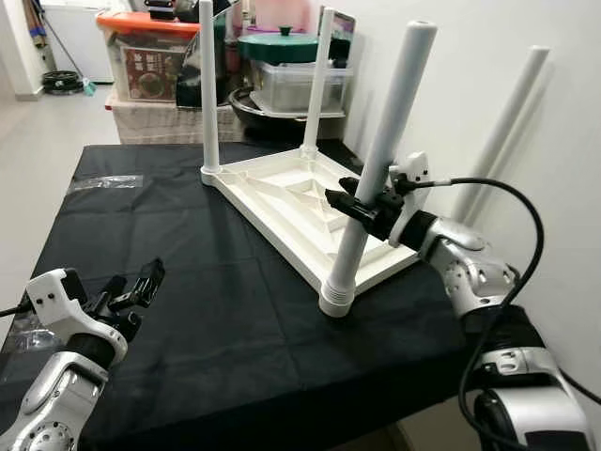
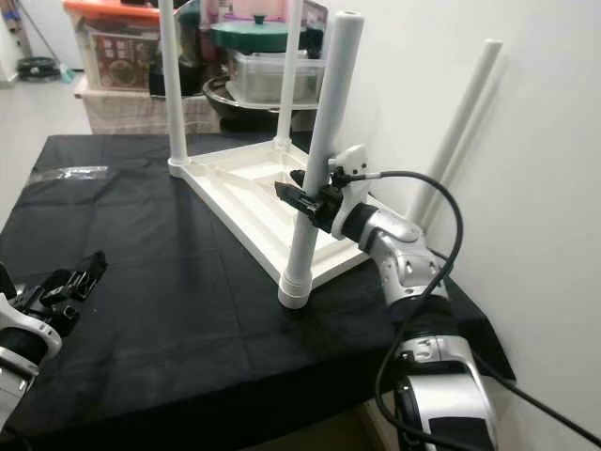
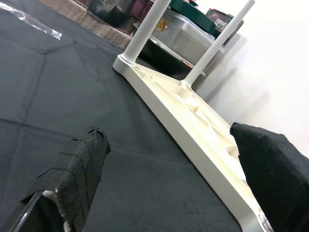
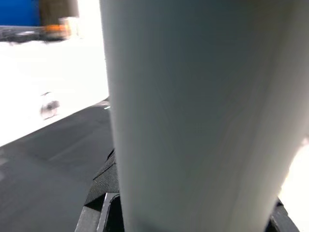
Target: Building children table
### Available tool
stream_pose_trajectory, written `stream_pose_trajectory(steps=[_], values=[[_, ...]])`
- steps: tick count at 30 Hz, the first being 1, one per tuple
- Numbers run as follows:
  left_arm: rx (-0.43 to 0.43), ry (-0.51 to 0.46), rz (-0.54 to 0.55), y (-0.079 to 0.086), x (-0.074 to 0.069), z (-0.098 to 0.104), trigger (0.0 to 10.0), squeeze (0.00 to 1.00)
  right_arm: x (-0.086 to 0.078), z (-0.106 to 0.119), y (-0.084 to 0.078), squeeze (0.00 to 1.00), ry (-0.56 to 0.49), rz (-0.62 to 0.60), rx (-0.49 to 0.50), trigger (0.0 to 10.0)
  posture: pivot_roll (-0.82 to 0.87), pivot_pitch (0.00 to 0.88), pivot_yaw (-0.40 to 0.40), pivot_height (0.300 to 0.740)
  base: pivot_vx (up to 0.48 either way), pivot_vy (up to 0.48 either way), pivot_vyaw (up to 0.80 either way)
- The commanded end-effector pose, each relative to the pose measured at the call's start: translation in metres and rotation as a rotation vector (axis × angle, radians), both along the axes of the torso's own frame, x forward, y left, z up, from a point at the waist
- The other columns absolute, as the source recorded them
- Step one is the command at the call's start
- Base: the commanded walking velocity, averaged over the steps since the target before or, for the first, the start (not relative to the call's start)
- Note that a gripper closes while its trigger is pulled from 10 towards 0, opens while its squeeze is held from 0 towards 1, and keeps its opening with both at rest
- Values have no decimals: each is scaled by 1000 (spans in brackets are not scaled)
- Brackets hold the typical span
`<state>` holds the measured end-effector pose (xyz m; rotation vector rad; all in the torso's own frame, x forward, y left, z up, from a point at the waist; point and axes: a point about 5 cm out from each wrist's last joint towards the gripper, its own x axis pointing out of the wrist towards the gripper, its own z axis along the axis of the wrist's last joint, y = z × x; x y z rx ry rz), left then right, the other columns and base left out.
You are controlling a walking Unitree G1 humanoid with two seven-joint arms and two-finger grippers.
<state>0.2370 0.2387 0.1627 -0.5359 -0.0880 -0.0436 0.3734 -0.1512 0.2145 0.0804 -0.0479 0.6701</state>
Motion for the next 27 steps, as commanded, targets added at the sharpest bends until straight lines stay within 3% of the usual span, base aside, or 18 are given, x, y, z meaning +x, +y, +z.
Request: stream_pose_trajectory(steps=[1, 4, 5, 11, 15, 18, 20, 27], values=[[-7, 7, -5, -1, 0, -1, 10000, 0, -9, -66, 1, 0, 257, -147, -84, 0, -10, 0, -89, 740, 0, 0, 0], [-10, 7, -2, -1, 0, -1, 10000, 0, -13, -77, 3, 0, 300, -237, -117, 0, -10, 0, -90, 740, 0, 0, 0], [-14, 9, 0, -1, 0, -2, 10000, 0, -22, -90, 16, 0, 321, -300, -204, 0, -17, 0, -84, 740, 0, 0, 0], [-17, 11, -5, -3, 1, -3, 10000, 0, -27, -104, 42, 0, 401, -315, -257, 0, -24, 0, -85, 740, 0, 0, 0], [-21, 6, -3, -3, 3, -2, 10000, 0, -24, -112, 55, 0, 434, -419, -325, 0, -24, 0, -96, 740, 0, 0, 0], [-25, 5, 1, -4, 3, -2, 10000, 0, -24, -117, 56, 0, 473, -482, -313, 0, -18, 0, -104, 740, 0, 0, 0], [-30, 6, 7, -5, 1, -4, 10000, 0, -26, -126, 55, 0, 570, -606, -263, 0, -12, 0, -113, 740, 0, 0, 0], [-34, 7, 17, -3, -1, -4, 10000, 0, -30, -132, 55, 0, 645, -687, -198, 0, -12, 0, -115, 740, 0, 0, 0]])
